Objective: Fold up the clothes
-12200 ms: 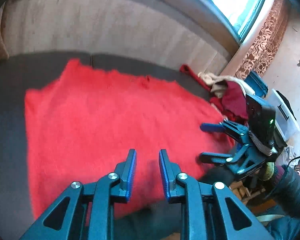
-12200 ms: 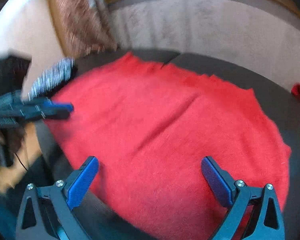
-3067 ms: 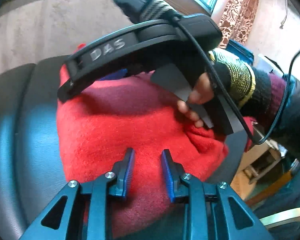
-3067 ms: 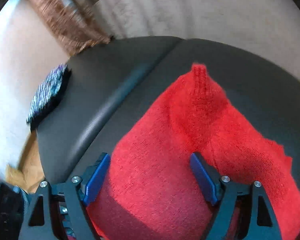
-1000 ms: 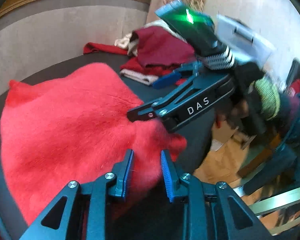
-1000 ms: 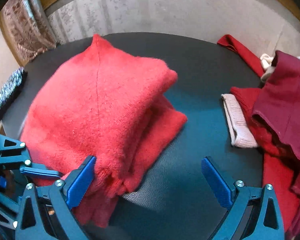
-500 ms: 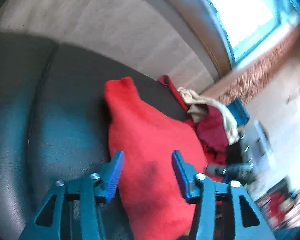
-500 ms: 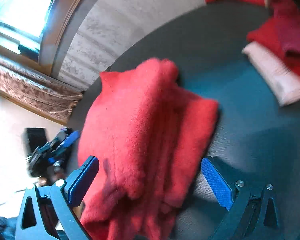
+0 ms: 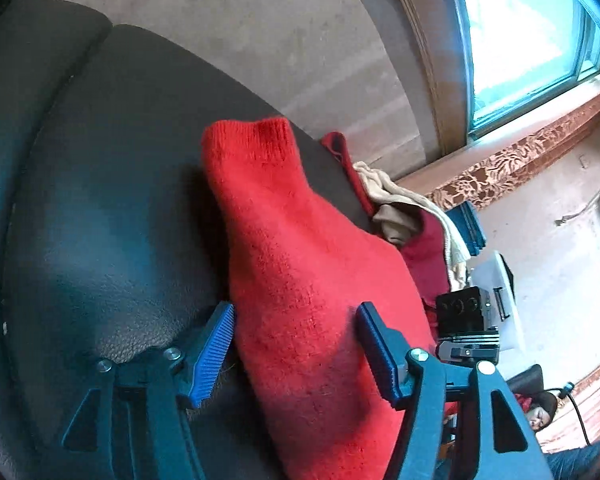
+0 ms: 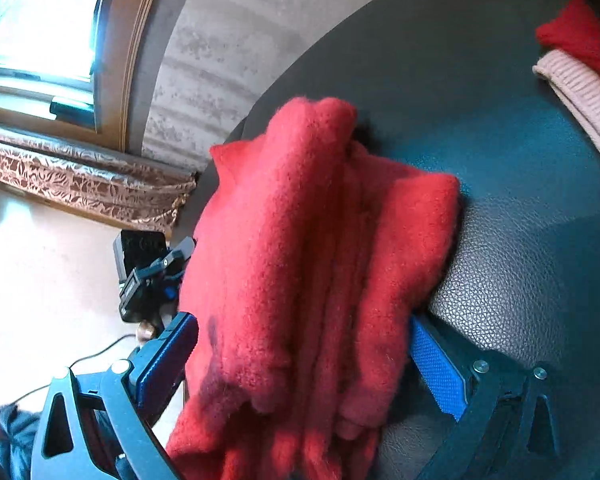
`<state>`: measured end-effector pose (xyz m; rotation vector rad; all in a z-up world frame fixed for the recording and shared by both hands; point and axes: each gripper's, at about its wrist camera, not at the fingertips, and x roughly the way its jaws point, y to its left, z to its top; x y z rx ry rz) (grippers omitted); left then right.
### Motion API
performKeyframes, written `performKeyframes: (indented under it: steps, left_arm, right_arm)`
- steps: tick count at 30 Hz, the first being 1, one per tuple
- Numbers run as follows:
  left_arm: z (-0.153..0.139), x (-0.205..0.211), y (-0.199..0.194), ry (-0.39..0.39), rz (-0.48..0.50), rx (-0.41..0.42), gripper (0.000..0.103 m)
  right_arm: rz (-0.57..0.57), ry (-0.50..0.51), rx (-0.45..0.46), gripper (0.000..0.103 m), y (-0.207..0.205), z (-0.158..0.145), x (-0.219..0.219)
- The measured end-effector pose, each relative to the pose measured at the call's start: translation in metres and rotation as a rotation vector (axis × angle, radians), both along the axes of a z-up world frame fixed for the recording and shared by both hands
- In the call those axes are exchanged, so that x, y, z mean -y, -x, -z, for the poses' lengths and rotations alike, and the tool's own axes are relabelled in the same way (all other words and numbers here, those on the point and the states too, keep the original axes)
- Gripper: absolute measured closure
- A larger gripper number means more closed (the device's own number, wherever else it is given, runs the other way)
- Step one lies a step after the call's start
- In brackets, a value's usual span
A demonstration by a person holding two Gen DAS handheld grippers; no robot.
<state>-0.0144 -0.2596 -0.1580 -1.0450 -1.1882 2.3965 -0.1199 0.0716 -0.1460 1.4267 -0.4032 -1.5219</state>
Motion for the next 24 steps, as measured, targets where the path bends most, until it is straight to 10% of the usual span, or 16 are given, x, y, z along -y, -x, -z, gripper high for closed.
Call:
performKeyframes:
  steps: [9,19,24]
  left_arm:
    - [-0.001,-0.013,0.02,0.009,0.062,0.018,0.038]
    - [-0.001,-0.022,0.031,0.011,0.078,0.055,0.053]
    - [-0.012,-0.028,0.008,0.069,0.007,0.003,0.071]
  right_arm:
    - [0.058,0.007,0.09,0.0,0.016,0.008,0.006]
    - [-0.016,-0.18,-0.302,0.001,-0.037,-0.011,0.024]
    - [-0.026,-0.188,-0.312,0.035,-0.047,-0.019,0.023]
